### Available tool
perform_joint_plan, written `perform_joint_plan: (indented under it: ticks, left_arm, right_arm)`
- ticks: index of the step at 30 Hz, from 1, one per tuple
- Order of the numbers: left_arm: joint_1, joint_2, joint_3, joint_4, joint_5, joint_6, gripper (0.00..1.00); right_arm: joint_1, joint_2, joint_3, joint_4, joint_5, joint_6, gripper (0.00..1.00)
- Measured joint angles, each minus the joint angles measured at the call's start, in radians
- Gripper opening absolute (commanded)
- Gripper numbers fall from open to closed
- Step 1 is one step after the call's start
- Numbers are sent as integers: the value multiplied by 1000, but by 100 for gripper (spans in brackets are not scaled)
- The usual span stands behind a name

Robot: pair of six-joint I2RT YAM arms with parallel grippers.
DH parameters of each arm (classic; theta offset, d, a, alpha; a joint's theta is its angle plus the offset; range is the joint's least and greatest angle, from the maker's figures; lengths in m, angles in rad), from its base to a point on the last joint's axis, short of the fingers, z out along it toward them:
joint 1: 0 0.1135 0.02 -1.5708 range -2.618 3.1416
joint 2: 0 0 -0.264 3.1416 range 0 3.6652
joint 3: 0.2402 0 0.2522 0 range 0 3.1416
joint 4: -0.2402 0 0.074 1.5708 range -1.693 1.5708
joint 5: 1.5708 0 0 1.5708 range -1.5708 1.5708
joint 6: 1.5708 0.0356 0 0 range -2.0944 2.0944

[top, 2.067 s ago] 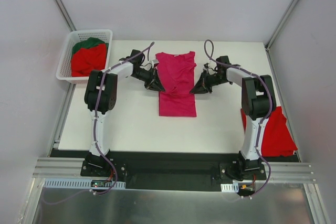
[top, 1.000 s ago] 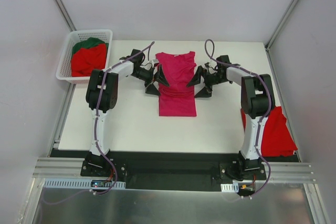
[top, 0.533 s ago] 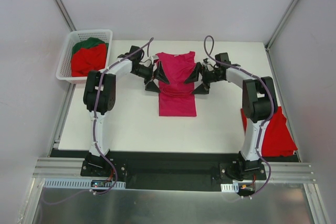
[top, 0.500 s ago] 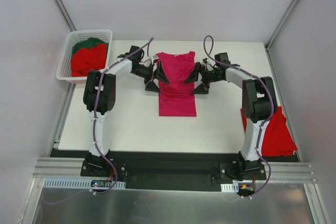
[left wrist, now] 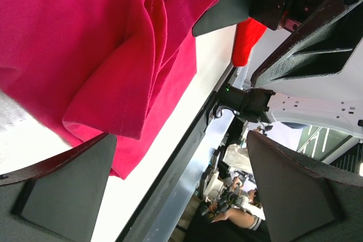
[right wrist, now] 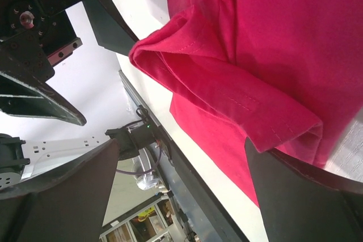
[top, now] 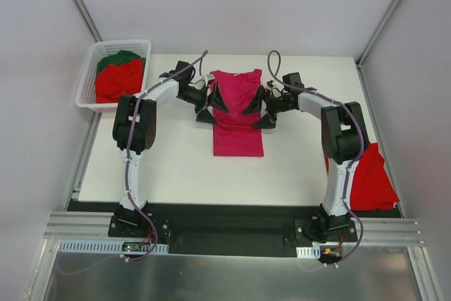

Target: Fold and stack the t-shirts

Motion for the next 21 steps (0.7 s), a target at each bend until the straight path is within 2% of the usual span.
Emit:
perform_joint_plan:
  ticks: [14, 21]
  left_arm:
    - [-4, 0, -64, 0, -22, 2, 99]
    - [29, -30, -122, -2, -24, 6, 99]
  right_arm:
    - [61, 1, -65, -43, 2, -40, 96]
    - [59, 25, -33, -53, 6, -46, 96]
